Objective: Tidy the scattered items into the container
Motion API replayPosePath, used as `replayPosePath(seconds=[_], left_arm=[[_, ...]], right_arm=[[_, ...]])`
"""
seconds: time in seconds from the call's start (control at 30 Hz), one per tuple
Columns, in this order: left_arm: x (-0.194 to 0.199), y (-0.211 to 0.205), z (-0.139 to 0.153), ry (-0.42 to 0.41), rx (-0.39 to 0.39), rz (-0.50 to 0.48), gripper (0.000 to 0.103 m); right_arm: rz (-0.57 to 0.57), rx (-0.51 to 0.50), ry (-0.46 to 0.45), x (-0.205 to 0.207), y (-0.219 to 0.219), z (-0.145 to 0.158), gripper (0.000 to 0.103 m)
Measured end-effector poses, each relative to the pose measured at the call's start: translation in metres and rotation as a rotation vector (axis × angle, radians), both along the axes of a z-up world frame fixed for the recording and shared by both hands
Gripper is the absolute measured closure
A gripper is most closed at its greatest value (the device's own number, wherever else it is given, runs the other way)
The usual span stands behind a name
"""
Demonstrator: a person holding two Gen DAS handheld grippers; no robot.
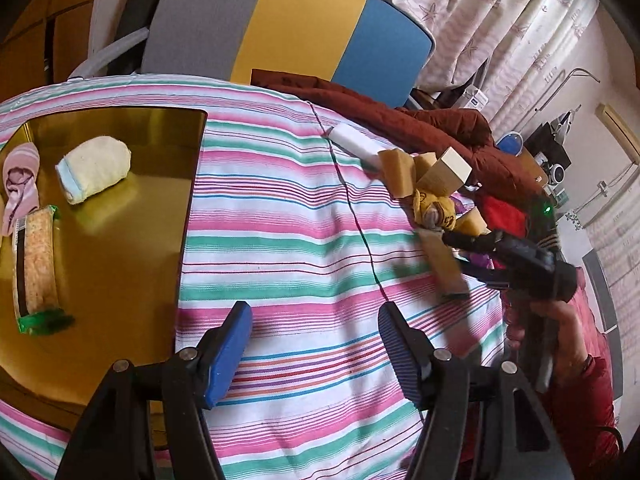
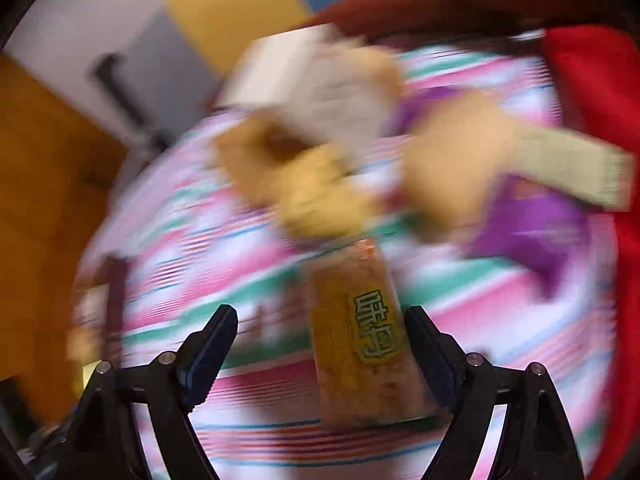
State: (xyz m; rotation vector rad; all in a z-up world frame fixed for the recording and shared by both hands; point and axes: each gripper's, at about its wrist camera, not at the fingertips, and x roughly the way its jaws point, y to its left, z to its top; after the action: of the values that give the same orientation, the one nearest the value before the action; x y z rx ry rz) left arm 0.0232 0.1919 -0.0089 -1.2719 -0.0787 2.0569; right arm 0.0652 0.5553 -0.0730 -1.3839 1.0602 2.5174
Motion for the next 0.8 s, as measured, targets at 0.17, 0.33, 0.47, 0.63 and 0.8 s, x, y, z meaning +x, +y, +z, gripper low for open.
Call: replayPosePath(seconds=[0.17,0.33,0.47,0.63,0.8], left_arm=[[0.003,0.008,-0.002,0.002,-0.015,-0.009,0.037],[0.007,0.036,-0.005,0.013,-0.034,-0.060,0.037],[0.010,0.073,-0.009,0.038,-0.060,-0.132,0.037],[0.014,0.127,-0.019,0.069,-0.102,-0.229,0.037],[0.014,0.179,-0.034,0.093,-0.148,-0.316,0.037]], right_arm=[[0.062,0.108,0.079,-0.004,-0.016,0.020,0.018],[-0.104,0.173,0.062,0.013,0.013,0.024,0.018],[-0.173,0.235,0.007,0.016,0.024,0.025,0.022],[-0.208,0.165,0.024,0.019,0.035,0.022,0.022],[-0.260,0.126,0.048,0.028,0.047,0.023,0.022]])
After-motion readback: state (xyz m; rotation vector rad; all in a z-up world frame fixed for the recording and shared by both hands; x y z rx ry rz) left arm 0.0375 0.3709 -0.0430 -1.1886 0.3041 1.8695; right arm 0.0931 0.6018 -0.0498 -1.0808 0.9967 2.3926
